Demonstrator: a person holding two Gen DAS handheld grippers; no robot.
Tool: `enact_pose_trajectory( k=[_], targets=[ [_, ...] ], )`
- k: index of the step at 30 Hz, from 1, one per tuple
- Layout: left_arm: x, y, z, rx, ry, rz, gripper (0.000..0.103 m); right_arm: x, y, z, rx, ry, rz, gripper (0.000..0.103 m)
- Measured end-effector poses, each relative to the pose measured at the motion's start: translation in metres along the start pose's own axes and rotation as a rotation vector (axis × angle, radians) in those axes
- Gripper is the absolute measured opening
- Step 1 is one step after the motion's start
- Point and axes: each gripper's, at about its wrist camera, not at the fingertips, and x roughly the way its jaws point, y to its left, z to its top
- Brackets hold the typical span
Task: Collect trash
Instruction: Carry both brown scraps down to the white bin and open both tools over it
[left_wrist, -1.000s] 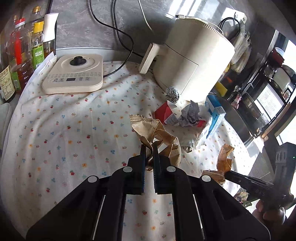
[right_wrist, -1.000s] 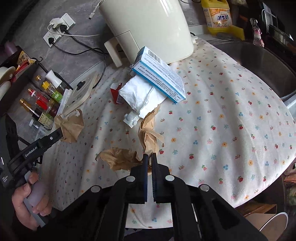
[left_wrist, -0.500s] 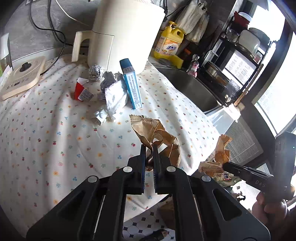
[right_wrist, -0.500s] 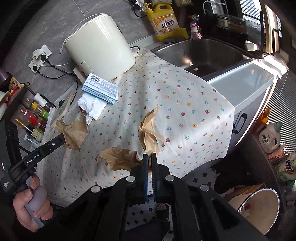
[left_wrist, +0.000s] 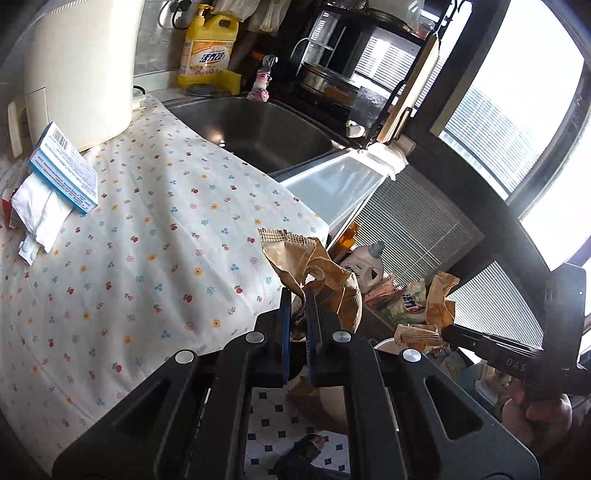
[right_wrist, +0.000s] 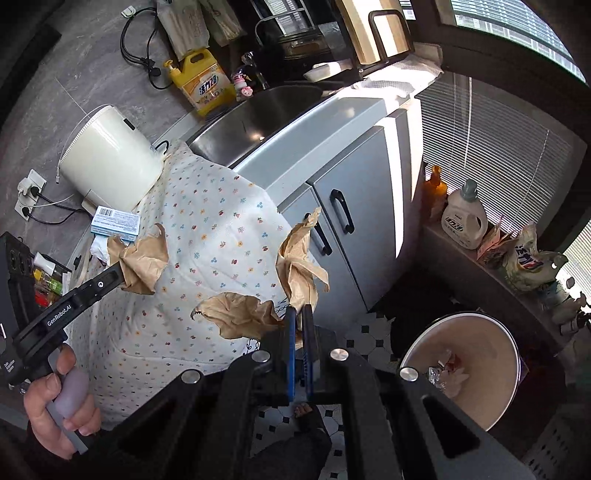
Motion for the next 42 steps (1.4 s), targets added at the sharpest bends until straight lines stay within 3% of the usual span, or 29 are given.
enact_pose_trajectory(
  k=[10,18,19,21,37,39,42],
  targets=[
    [0.057,-0.082,-0.02,0.105,0.112,-0.098,0.008,-0.03,-0.095,-0.032,0.123,0.005,-0.123,0.005],
    [0.1,-0.134,-0.049,0.14,0.194,-0.161,0.008,-0.038,-0.153,-0.058,0.191,0.067,-0.2,0.01],
    [0.104,-0.14,-0.053,0.143,0.204,-0.168,0.008,-0.039,-0.159,-0.061,0.199,0.073,-0.207,0.015],
    [0.112,-0.149,-0.061,0.146,0.224,-0.181,0.008,-0.044,-0.168,-0.066,0.208,0.052,-0.238,0.057],
    [0.162,-0.203,-0.101,0.17,0.339,-0.254,0.009,-0.07,-0.222,-0.084,0.244,0.05,-0.31,0.056],
    [0.164,-0.206,-0.101,0.165,0.352,-0.275,0.015,-0.072,-0.225,-0.085,0.249,0.047,-0.312,0.056],
    [0.162,-0.21,-0.102,0.175,0.351,-0.289,0.038,-0.072,-0.225,-0.084,0.252,0.043,-0.311,0.056]
  ],
)
